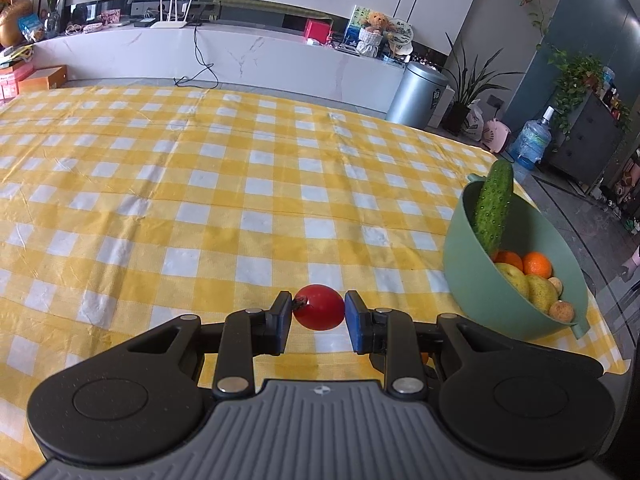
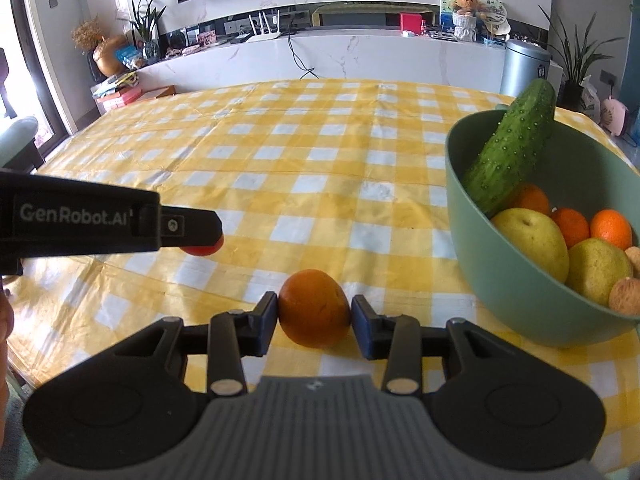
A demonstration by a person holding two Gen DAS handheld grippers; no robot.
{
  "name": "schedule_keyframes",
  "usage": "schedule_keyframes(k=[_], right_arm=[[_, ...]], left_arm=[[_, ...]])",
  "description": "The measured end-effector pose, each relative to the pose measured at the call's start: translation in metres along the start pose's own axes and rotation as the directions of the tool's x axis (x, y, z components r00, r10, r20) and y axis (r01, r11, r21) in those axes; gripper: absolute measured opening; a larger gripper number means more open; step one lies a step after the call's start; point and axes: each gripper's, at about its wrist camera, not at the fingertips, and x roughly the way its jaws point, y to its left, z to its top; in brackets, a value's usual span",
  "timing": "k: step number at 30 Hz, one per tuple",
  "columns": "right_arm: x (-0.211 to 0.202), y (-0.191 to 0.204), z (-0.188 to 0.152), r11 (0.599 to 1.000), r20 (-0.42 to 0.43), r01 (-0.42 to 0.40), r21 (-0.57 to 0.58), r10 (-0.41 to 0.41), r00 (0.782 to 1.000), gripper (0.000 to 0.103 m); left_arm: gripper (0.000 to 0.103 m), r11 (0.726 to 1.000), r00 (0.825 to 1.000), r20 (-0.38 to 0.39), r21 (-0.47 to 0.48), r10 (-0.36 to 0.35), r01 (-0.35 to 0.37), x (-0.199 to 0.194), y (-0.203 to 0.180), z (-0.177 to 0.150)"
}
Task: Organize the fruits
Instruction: 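Carry the tomato and orange up over the green colander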
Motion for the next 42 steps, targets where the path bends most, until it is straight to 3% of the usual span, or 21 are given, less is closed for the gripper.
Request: schedule_keyframes(k=[15, 23, 36, 42], right_arm=[[-0.103, -0.035, -0.002, 0.996, 0.169, -0.042, 0.075, 0.028, 0.985, 0.037], [-0.148, -0.078, 0.004, 0.992, 0.254, -0.011, 0.129, -0.023, 0.967, 0.037], [-0.157, -0.146, 0.015, 0.986, 0.244, 0.103, 0.132, -0.133, 0.961, 0.037], [-0.144, -0.165, 0.025, 0.982, 0.219, 0.177, 0.068, -0.188, 0.957, 0.037]], left_arm=[[0.032, 0.996, 0.995, 0.074, 0.061, -0.062, 0.057, -0.040, -0.053, 0.008], [0.032, 0.985, 0.987, 0.084, 0.116, -0.139, 0.129, -0.041, -0.097, 0.018], [0.032, 0.946, 0.966, -0.003, 0.202, -0.260, 0.255, -0.001, -0.159, 0.028], [0.032, 0.931, 0.957, -0.061, 0.219, -0.285, 0.291, 0.026, -0.173, 0.037]])
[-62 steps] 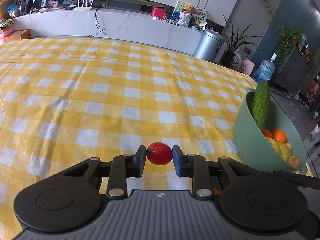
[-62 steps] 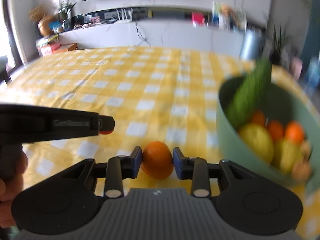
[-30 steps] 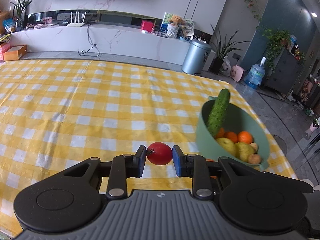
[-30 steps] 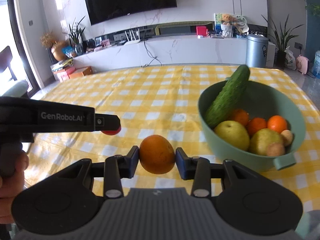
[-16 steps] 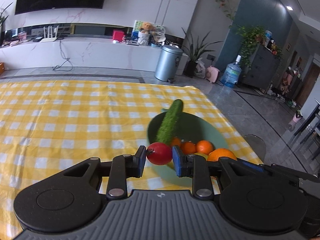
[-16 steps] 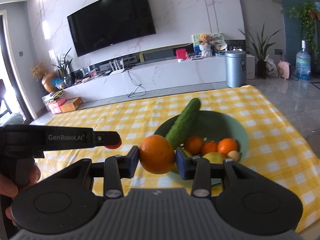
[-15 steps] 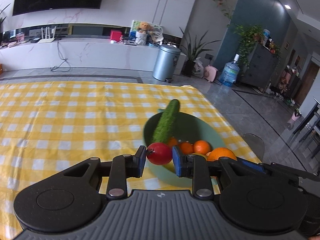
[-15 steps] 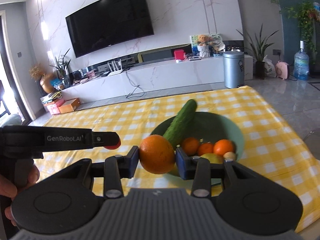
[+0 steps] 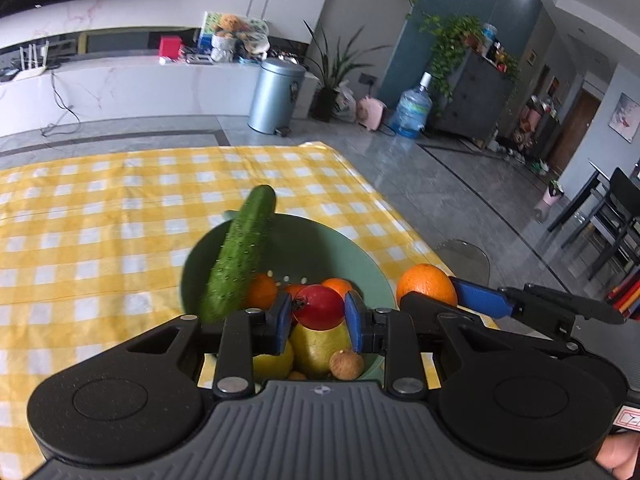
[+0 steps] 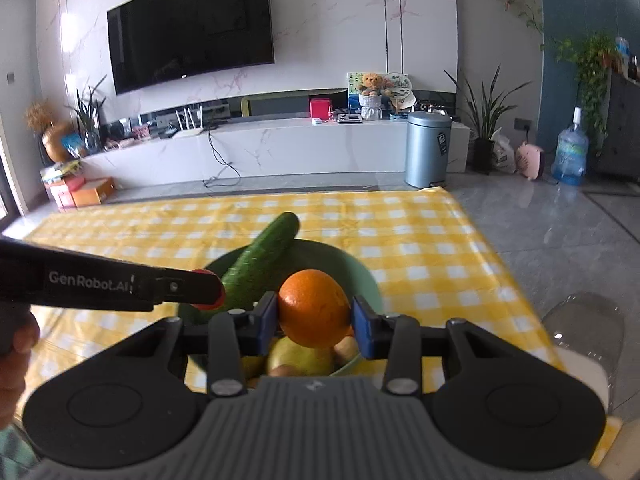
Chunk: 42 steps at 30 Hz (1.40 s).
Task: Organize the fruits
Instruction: 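Carry the tomato and orange up over the green colander, then open both tools to drop the tomato and orange into the colander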
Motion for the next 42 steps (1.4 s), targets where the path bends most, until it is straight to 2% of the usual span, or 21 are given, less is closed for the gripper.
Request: schedule_keyframes(k=[9, 22, 30, 32, 35, 42], right_arm=[[0.039, -0.013, 0.005, 0.998, -0.069, -0.016, -0.063, 0.012, 0.998, 0.037], [0.080, -0.012, 0.010, 0.991, -0.112, -0.051, -0.123, 0.037, 0.993, 0.037], [0.091, -0.015, 0.009, 0.990, -0.131, -0.066, -0.121, 0.050, 0.990, 0.037], [0.093, -0.018, 0.008, 0.991, -0.142, -0.076, -0.107, 0.060, 0.988, 0.037], [0.095, -0.021, 0.008, 0.992, -0.152, -0.094, -0.088, 0.080, 0.985, 0.037], [0.099, -0.016, 0.018, 0.987, -0.139, -0.123, -0.100, 0.109, 0.984, 0.037]], left_arm=[[0.032, 0.999, 0.995, -0.092, -0.030, -0.039, 0.037, 0.040, 0.014, 0.004], [0.032, 0.997, 0.977, -0.211, -0.070, -0.031, 0.017, 0.088, 0.034, 0.004], [0.032, 0.999, 0.972, -0.233, -0.038, -0.023, 0.014, 0.092, 0.033, 0.004], [0.035, 0.999, 0.972, -0.233, -0.035, -0.026, 0.018, 0.091, 0.033, 0.003], [0.040, 0.998, 0.972, -0.231, -0.053, -0.038, 0.026, 0.090, 0.037, 0.004], [0.042, 0.995, 0.982, -0.188, -0.096, -0.015, -0.003, 0.072, 0.043, 0.013]])
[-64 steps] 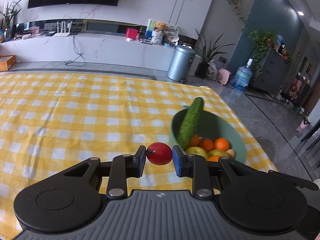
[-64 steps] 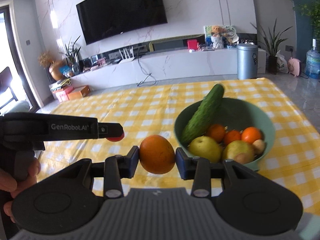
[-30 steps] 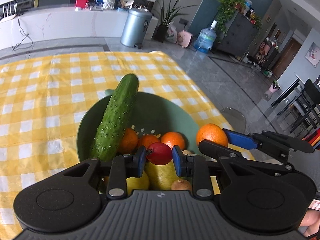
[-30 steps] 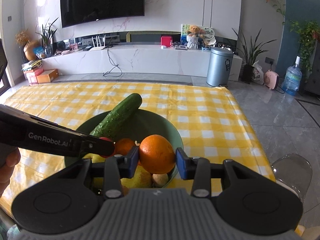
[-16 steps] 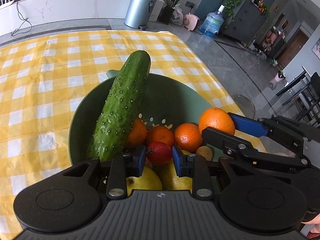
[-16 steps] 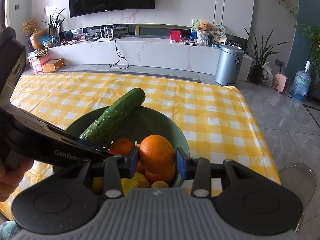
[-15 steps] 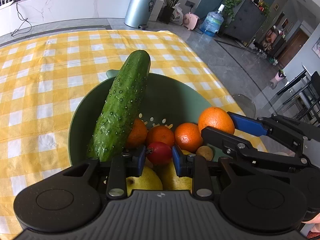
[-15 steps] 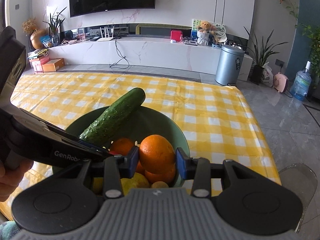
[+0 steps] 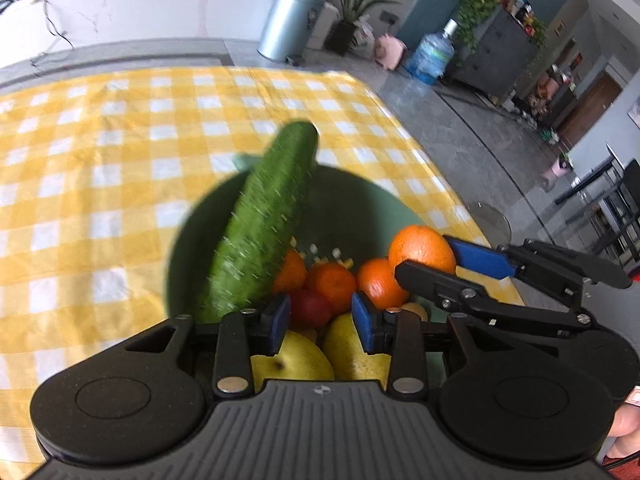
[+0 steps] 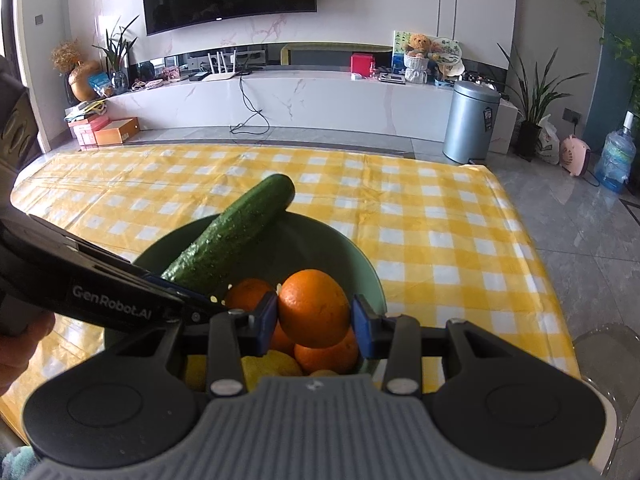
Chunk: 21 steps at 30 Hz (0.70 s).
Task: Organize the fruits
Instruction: 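Open both tools to drop the tomato and orange into the colander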
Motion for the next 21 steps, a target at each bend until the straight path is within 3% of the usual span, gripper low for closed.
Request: schedule_keyframes(k=[3, 8, 17, 21], right_arm=[[0.010, 0.005, 0.006, 1.000, -0.007, -0.007, -0.010, 0.006, 1.000, 0.037], [0.034, 0.015, 0.016, 1.000, -0.037, -0.012, -0.014, 0.012, 0.999, 0.037], [0.072, 0.025, 0.018, 0.998, -0.128, 0.027, -0.053, -0.033, 0.991, 0.038], [0.072, 0.024, 0.018, 0.999, -0.129, 0.030, -0.046, -0.035, 0.991, 0.038]], left_arm=[[0.042, 1.000, 0.999, 0.044, -0.022, 0.018, -0.017, -0.015, 0.005, 0.002], [0.042, 0.994, 0.988, 0.106, -0.024, 0.112, -0.110, -0.035, 0.011, 0.001], [0.042, 0.987, 0.980, 0.126, -0.062, 0.157, -0.150, -0.047, 0.026, -0.003], [0.042, 0.984, 0.977, 0.127, -0.051, 0.173, -0.168, -0.051, 0.025, -0.007]])
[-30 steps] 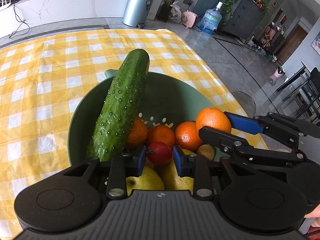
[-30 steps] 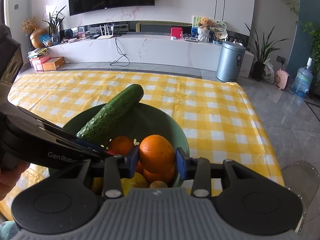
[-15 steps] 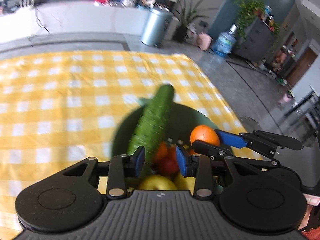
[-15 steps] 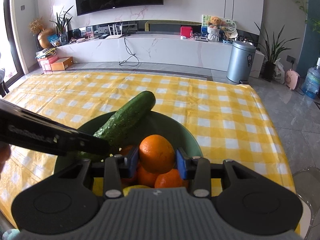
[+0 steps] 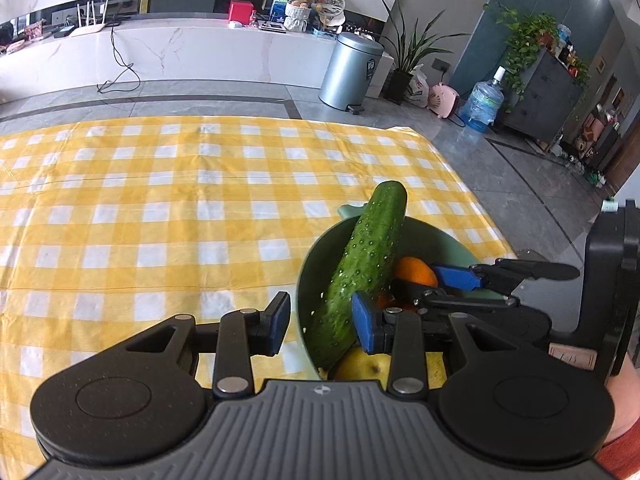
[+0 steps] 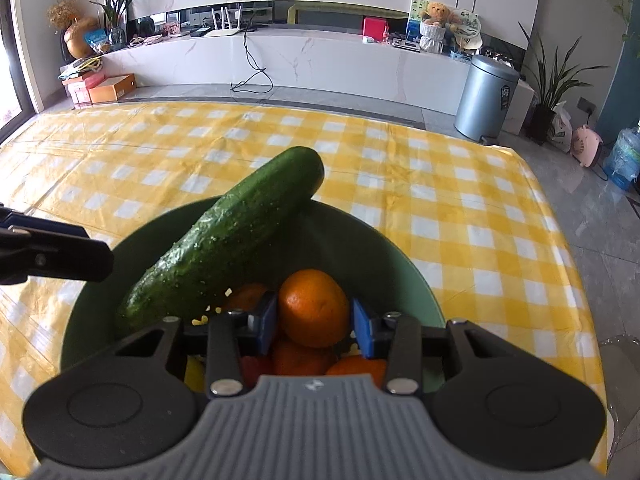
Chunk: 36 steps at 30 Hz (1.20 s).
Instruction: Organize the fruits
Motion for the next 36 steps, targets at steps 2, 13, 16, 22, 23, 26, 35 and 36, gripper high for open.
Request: schedule_keyframes(k=[2, 13, 16, 22, 23, 26, 35, 36], right_arm=[[-0.002, 0.000, 0.000, 1.000, -0.001, 0.001, 0.008, -0.001, 1.000, 0.038], [-0.044, 0.012, 0.009, 0.999, 0.056, 0.030, 0.018, -0.031, 0.998, 0.059], [-0.067, 0.018, 0.010, 0.999, 0.089, 0.036, 0.022, -0.038, 0.995, 0.067], [-0.120, 0.032, 0.008, 0.999, 0.171, 0.033, 0.036, -0.038, 0.985, 0.083], [-0.129, 0.035, 0.007, 0.999, 0.181, 0.032, 0.041, -0.039, 0.983, 0.084], [-0.151, 0.044, 0.001, 0.997, 0.204, 0.030, 0.065, -0.042, 0.978, 0.088], [-0.204, 0.068, -0.043, 0.980, 0.261, 0.023, 0.198, -0.075, 0.963, 0.096], [-0.209, 0.070, -0.050, 0.975, 0.271, 0.014, 0.220, -0.075, 0.960, 0.096]], left_arm=[[0.042, 1.000, 1.000, 0.003, 0.015, 0.007, -0.007, -0.003, -0.001, -0.002], [0.043, 0.996, 0.997, 0.063, 0.080, 0.035, -0.040, -0.037, -0.014, -0.008], [0.045, 0.994, 0.994, 0.100, 0.096, 0.040, -0.050, -0.055, -0.018, -0.009], [0.055, 0.981, 0.976, 0.198, 0.154, 0.090, -0.122, -0.090, -0.026, -0.017], [0.056, 0.978, 0.972, 0.214, 0.162, 0.097, -0.133, -0.096, -0.026, -0.019], [0.064, 0.971, 0.959, 0.262, 0.182, 0.107, -0.158, -0.113, -0.028, -0.025], [0.082, 0.966, 0.928, 0.357, 0.186, 0.105, -0.181, -0.149, -0.029, -0.049], [0.082, 0.967, 0.926, 0.362, 0.179, 0.105, -0.179, -0.151, -0.027, -0.053]])
